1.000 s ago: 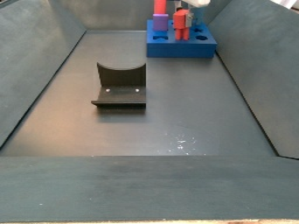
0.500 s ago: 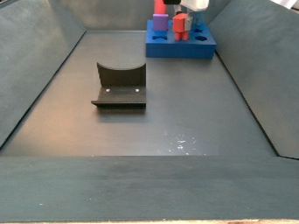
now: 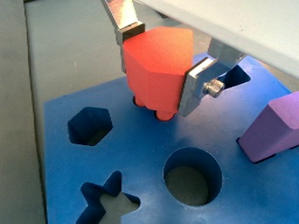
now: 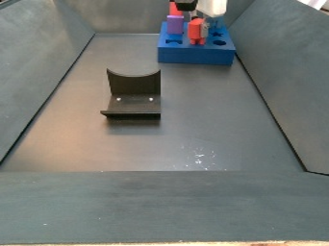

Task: Pick up the 3 prong object. Move up. Place the 3 prong object on the fixture. Regrasp the 3 prong object. Move to above the board. Insert the 3 prong object.
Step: Insert the 3 prong object.

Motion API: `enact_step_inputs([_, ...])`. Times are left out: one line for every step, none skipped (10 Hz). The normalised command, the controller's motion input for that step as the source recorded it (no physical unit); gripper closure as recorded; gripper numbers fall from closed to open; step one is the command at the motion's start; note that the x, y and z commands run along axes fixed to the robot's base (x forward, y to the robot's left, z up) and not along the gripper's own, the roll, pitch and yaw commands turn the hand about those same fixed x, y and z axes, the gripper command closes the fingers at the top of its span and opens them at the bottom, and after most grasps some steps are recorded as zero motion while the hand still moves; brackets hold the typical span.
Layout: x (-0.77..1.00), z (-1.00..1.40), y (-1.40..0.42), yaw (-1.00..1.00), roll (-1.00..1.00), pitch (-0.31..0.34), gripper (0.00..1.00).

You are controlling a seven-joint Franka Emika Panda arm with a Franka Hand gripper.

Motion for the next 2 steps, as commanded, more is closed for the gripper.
enact_step_inputs([0.0, 0.0, 0.0, 0.0, 0.0, 0.004, 1.0])
enact_step_inputs([0.0, 0.0, 0.0, 0.0, 0.0, 0.0, 1.0])
